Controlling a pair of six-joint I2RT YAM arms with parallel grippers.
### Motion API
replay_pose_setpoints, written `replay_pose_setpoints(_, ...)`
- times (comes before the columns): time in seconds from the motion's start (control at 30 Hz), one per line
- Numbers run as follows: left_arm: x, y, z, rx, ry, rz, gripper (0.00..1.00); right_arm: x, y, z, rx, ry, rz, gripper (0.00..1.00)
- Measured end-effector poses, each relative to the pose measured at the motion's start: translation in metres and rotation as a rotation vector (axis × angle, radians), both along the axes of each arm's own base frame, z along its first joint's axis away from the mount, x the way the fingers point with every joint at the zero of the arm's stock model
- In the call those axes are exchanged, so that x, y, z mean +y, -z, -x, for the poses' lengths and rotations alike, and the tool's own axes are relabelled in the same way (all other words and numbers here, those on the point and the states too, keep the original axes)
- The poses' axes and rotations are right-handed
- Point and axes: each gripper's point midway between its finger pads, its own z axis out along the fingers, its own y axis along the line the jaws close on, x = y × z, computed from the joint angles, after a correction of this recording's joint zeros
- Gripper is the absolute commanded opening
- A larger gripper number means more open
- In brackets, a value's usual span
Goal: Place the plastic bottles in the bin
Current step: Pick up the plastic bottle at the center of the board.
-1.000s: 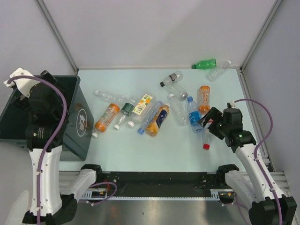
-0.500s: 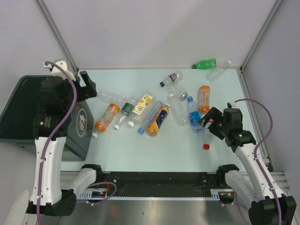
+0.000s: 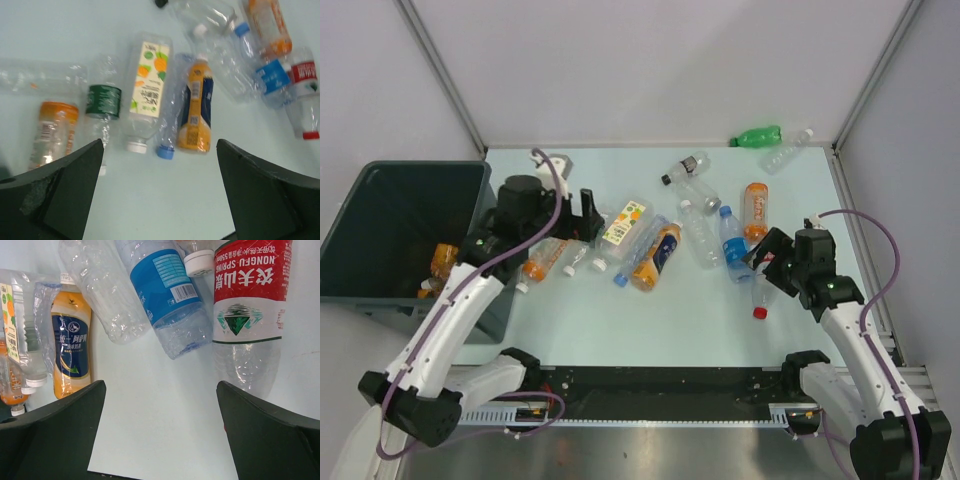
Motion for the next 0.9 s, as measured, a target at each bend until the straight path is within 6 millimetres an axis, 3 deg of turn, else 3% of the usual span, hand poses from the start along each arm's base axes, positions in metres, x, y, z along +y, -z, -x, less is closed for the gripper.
replay_pose_setpoints(0.17, -0.049, 0.054, 0.023, 0.087, 0.185, -0.017, 1.0, 0.0, 0.002, 0.0, 0.009, 0.0, 0.001, 0.98)
replay_pose_setpoints(0.3, -0.084, 0.076, 0.036, 0.118, 0.301, -0.024, 0.97, 0.0, 0.002, 0.0, 0.011, 0.003, -0.001, 0.97)
replay_pose_setpoints(0.43, -0.111, 0.098, 0.036, 0.158, 0.338, -0.055, 0.95, 0.0, 0.002, 0.0, 0.012, 0.003, -0.001, 0.98)
replay_pose_setpoints(0.63, -0.131, 0.138, 0.031, 0.243, 0.305, -0.133, 0.93, -0.001, 0.002, 0.001, 0.011, -0.002, 0.005, 1.0)
replay_pose_setpoints(0.9, -0.145, 0.169, 0.022, 0.302, 0.271, -0.174, 0.86, -0.002, -0.003, 0.005, -0.012, -0.008, 0.016, 1.0)
